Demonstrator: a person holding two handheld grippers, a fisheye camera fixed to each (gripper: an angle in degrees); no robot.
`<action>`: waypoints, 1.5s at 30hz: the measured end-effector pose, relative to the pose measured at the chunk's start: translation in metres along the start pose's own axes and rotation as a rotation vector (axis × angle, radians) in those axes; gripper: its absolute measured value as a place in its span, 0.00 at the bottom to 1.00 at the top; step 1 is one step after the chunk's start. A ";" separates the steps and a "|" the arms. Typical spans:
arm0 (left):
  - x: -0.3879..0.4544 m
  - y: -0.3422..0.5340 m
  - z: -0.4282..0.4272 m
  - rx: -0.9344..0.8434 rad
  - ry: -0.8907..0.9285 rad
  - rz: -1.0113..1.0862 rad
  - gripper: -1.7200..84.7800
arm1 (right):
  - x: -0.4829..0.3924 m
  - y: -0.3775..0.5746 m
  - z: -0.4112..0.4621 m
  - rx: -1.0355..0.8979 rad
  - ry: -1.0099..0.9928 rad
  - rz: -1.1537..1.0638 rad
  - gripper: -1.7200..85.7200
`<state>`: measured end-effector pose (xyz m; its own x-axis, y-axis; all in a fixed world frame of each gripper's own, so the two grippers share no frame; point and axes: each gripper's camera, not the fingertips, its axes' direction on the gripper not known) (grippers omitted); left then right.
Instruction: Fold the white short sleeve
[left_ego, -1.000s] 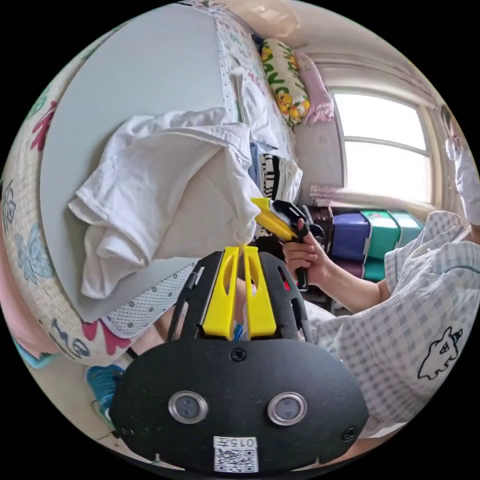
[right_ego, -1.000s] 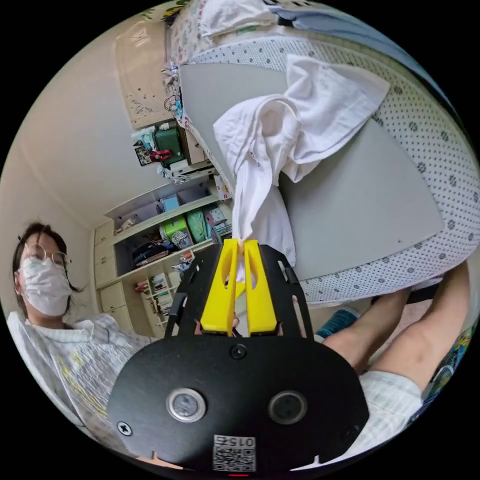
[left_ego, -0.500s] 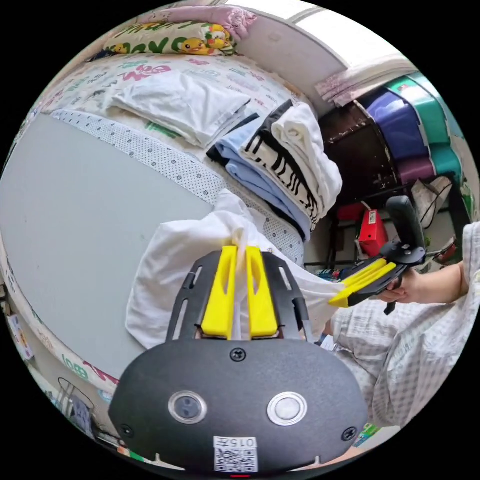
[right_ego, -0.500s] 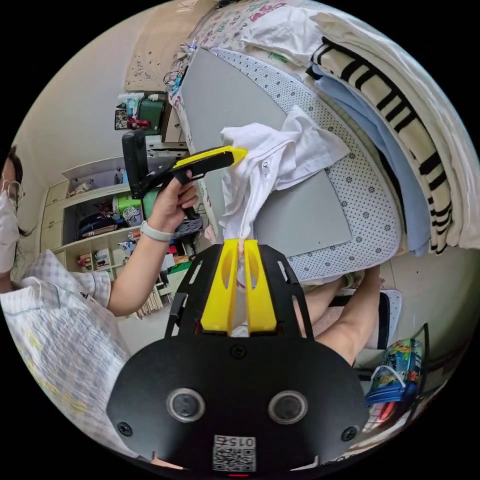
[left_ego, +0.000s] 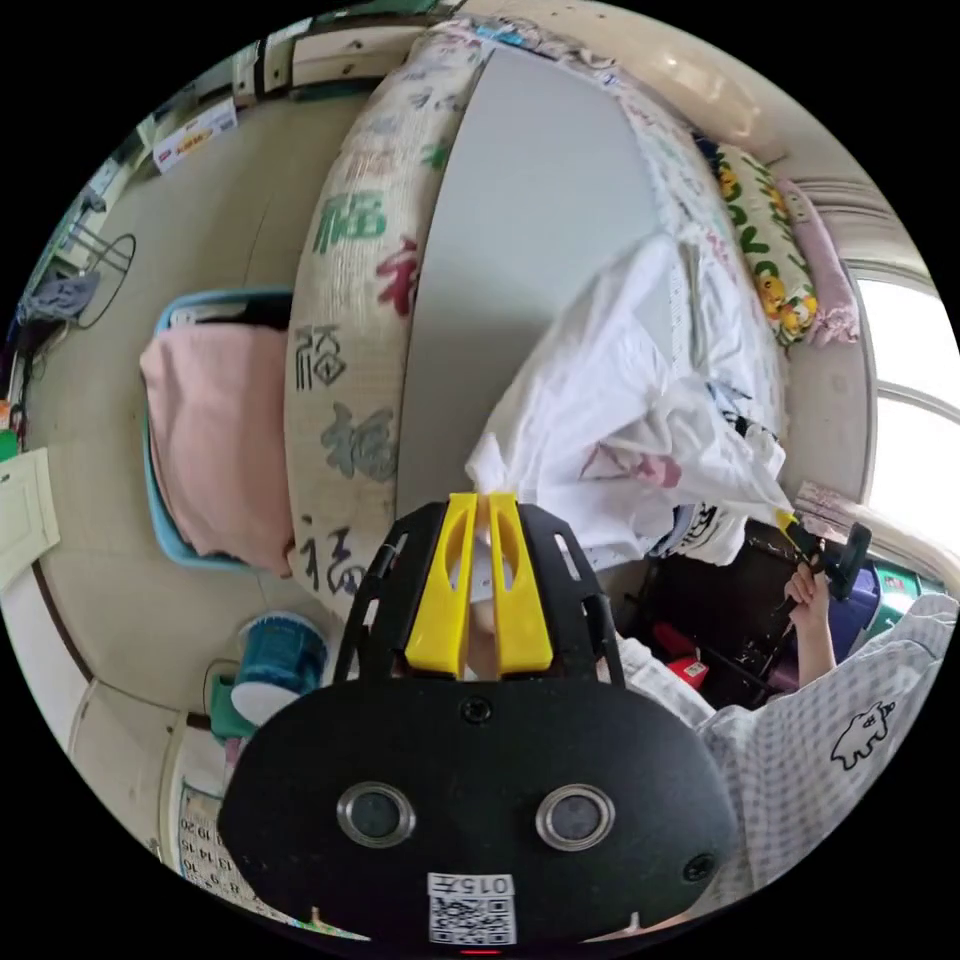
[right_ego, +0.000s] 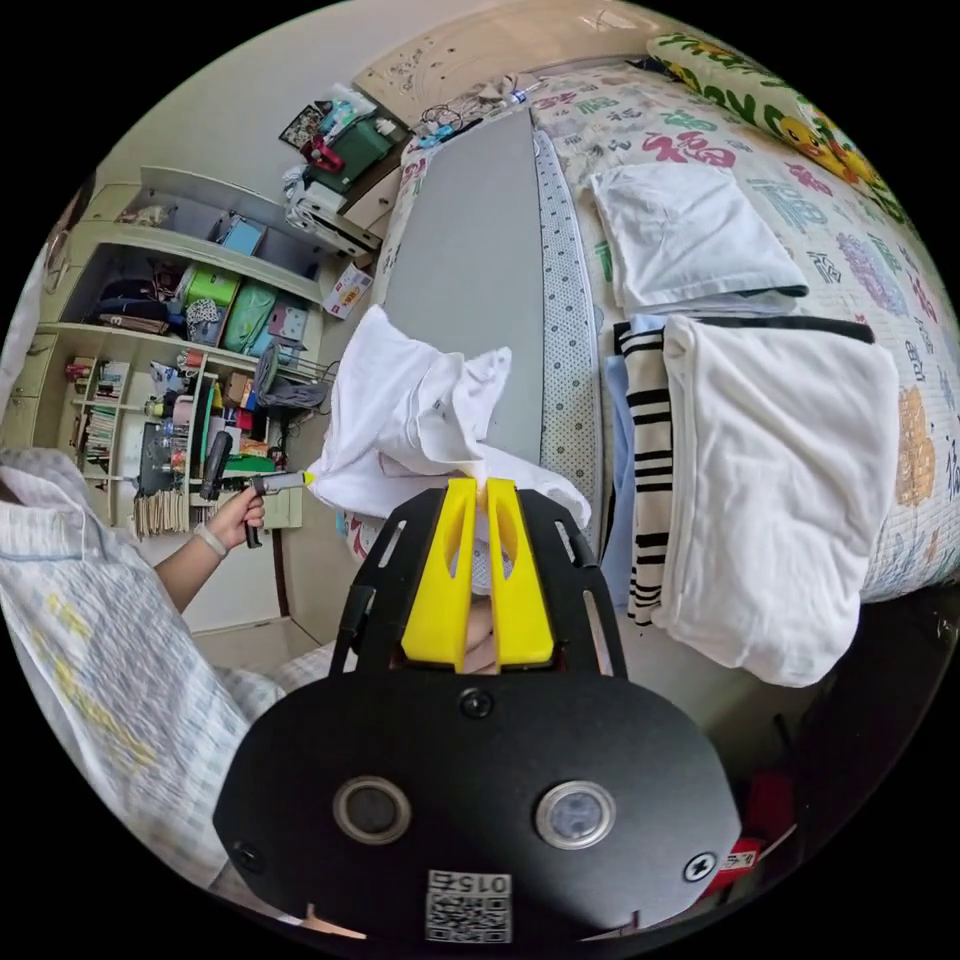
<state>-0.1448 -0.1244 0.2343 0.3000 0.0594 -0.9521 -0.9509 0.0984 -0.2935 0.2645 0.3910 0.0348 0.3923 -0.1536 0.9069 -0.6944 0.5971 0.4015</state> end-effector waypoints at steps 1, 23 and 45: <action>-0.001 0.010 0.012 -0.054 0.000 -0.022 0.05 | 0.004 0.005 0.009 -0.017 -0.013 0.007 0.03; 0.289 -0.321 0.168 -0.509 0.389 1.073 0.12 | 0.045 0.140 0.073 -0.089 -0.043 0.102 0.03; 0.248 -0.264 0.268 -0.758 0.494 1.114 0.02 | 0.070 0.277 0.104 -0.138 -0.116 0.123 0.03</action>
<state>0.2010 0.1303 0.0982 -0.5217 -0.6086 -0.5978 -0.5265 -0.3216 0.7870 0.0368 0.4638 0.2224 0.2323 -0.1577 0.9598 -0.6401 0.7181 0.2729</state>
